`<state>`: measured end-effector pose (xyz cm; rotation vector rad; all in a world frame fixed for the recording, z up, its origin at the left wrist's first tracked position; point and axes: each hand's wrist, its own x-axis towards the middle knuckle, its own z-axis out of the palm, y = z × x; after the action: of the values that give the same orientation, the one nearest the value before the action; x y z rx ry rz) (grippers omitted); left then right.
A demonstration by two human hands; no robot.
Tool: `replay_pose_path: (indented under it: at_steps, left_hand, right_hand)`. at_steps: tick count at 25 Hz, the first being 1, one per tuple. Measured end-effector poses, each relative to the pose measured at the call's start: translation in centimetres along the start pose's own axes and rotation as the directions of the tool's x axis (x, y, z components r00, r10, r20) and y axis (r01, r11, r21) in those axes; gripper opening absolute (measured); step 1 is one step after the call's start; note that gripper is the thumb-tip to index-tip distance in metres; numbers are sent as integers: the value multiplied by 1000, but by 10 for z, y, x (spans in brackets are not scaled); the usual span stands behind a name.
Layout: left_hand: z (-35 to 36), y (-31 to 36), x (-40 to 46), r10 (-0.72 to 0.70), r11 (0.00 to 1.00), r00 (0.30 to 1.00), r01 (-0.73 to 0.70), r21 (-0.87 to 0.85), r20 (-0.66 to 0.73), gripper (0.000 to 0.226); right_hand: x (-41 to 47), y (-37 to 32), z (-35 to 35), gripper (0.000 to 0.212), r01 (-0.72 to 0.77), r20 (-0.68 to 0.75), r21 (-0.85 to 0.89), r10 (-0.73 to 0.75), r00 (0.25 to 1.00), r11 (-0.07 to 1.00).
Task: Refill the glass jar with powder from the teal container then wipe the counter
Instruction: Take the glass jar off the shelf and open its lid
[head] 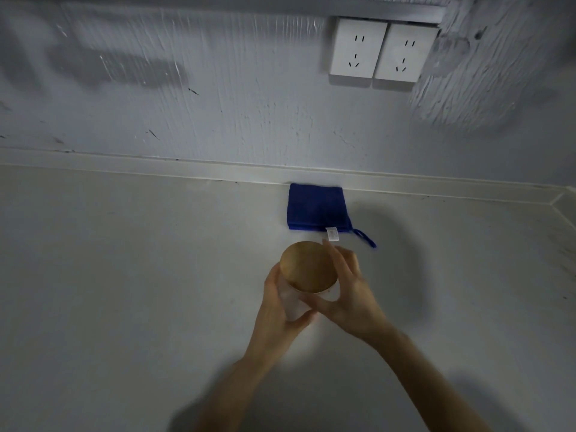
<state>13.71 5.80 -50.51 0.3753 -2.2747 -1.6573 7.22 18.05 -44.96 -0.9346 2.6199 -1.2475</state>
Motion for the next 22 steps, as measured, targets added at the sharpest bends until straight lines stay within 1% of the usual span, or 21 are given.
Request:
replay_pose_path:
  at_steps: [2,3,4,6,9,12,14,17,18,20,22]
  left_hand:
    - [7,6,3,6,1000,998,-5,29,-57,88]
    - [10,8,4,57,996,995,-51,78,-79,92]
    - [13,9,4,114,989,989,-103,109,-98,92]
    - [14,16,4,145,986,982,-134,98,-118,91]
    - [13,19,7,136,990,982,-127,68,-134,92]
    - [7,18,10,97,995,990,-95,33,-103,97]
    - [3,15,11,84,996,994,-84,12,-75,99]
    - [1,13,12,63,998,998,-63,-10,-31,97]
    - [0,12,12,51,999,998,-51,-13,-22,95]
    - [-3,14,14,45,999,999,-45,-3,-6,93]
    - [-5,14,17,77,997,996,-76,-22,46,95]
  right_hand:
    - [10,-8,-10,93,-8,72,-127,17,997,992]
    - [16,-11,-14,91,-16,117,-197,40,992,980]
    - [20,-14,-17,91,-15,164,-265,61,985,964]
    - [27,-19,-20,92,24,250,-364,72,966,931]
    - [35,-26,-25,89,115,312,-423,25,950,899]
    - [42,-34,-31,83,185,381,-445,-3,925,876]
    - [47,-39,-35,82,235,445,-486,7,896,842]
    - [58,-45,-39,77,336,565,-554,47,824,761]
    - [61,-48,-40,71,374,602,-565,58,796,735]
    - [67,-51,-43,57,491,671,-589,51,739,642]
    - [69,-51,-46,53,548,706,-611,82,703,571]
